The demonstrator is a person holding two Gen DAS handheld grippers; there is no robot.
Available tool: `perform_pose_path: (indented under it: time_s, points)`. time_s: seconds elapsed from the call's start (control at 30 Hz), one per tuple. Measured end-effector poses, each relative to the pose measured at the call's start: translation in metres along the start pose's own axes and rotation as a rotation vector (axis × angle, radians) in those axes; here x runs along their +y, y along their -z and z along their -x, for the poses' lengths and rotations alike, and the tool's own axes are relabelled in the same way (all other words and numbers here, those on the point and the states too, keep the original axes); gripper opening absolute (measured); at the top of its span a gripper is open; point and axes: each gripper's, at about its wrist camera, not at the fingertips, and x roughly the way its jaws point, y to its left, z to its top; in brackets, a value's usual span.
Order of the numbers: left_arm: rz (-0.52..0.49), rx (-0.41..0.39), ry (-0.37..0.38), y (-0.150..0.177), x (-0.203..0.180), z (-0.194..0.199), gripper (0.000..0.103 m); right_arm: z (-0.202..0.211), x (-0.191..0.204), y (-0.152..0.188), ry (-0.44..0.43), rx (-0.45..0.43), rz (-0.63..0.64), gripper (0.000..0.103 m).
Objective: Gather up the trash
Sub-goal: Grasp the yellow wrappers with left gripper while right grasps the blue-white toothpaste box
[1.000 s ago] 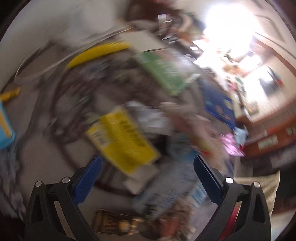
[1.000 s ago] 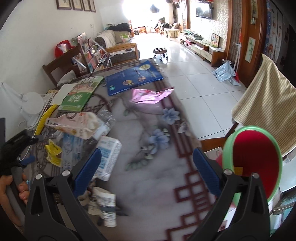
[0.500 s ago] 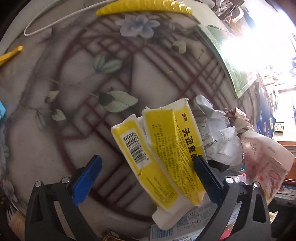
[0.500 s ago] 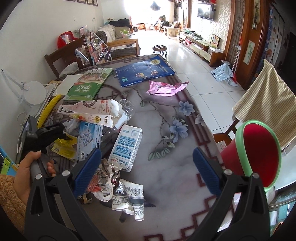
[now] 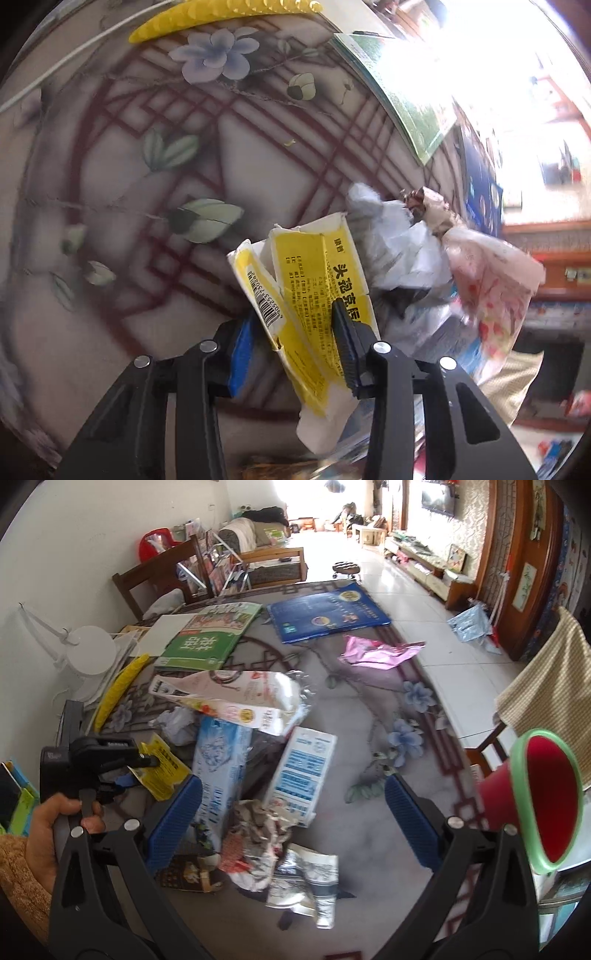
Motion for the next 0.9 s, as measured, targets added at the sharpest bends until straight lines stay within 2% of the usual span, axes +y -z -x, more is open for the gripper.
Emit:
perform_pose_path:
  time_s: [0.1, 0.2, 0.33, 0.4, 0.5, 0.53, 0.57, 0.6, 0.63, 0.77, 0.9]
  points:
    - [-0.083, -0.003, -0.019, -0.002, 0.005, 0.013, 0.036, -0.018, 0.008, -0.007, -0.059, 0.039, -0.013, 0.098]
    - [-0.214, -0.007, -0.055, -0.002, 0.001, 0.023, 0.036, -0.041, 0.02, -0.012, -0.113, 0.086, -0.026, 0.098]
    - [-0.435, -0.055, -0.161, 0.011, -0.007, 0.035, 0.037, -0.078, 0.039, -0.012, -0.126, 0.166, -0.011, 0.098]
    - [-0.488, -0.076, -0.191, 0.012, -0.01, 0.037, 0.039, -0.102, 0.051, -0.009, -0.124, 0.217, 0.01, 0.097]
    - [-0.515, -0.096, -0.223, 0.013, -0.012, 0.036, 0.045, -0.128, 0.063, 0.0, -0.096, 0.279, 0.047, 0.094]
    - [-0.517, -0.097, -0.231, 0.017, -0.01, 0.037, 0.049, -0.133, 0.066, 0.003, -0.099, 0.295, 0.053, 0.085]
    - [-0.518, -0.1, -0.235, 0.021, -0.007, 0.04, 0.058, -0.137, 0.068, 0.006, -0.107, 0.307, 0.057, 0.077]
    - [-0.514, -0.105, -0.236, 0.022, -0.005, 0.042, 0.063, -0.139, 0.069, 0.007, -0.116, 0.314, 0.061, 0.059]
    - [-0.503, -0.114, -0.239, 0.023, -0.003, 0.043, 0.069, -0.139, 0.07, 0.008, -0.125, 0.317, 0.064, 0.055]
    - [-0.464, -0.133, -0.24, 0.028, 0.001, 0.043, 0.082, -0.128, 0.074, 0.006, -0.165, 0.285, 0.068, 0.053]
    - [-0.448, -0.078, -0.228, 0.03, 0.0, 0.029, 0.083, -0.107, 0.074, 0.005, -0.206, 0.244, 0.066, 0.053]
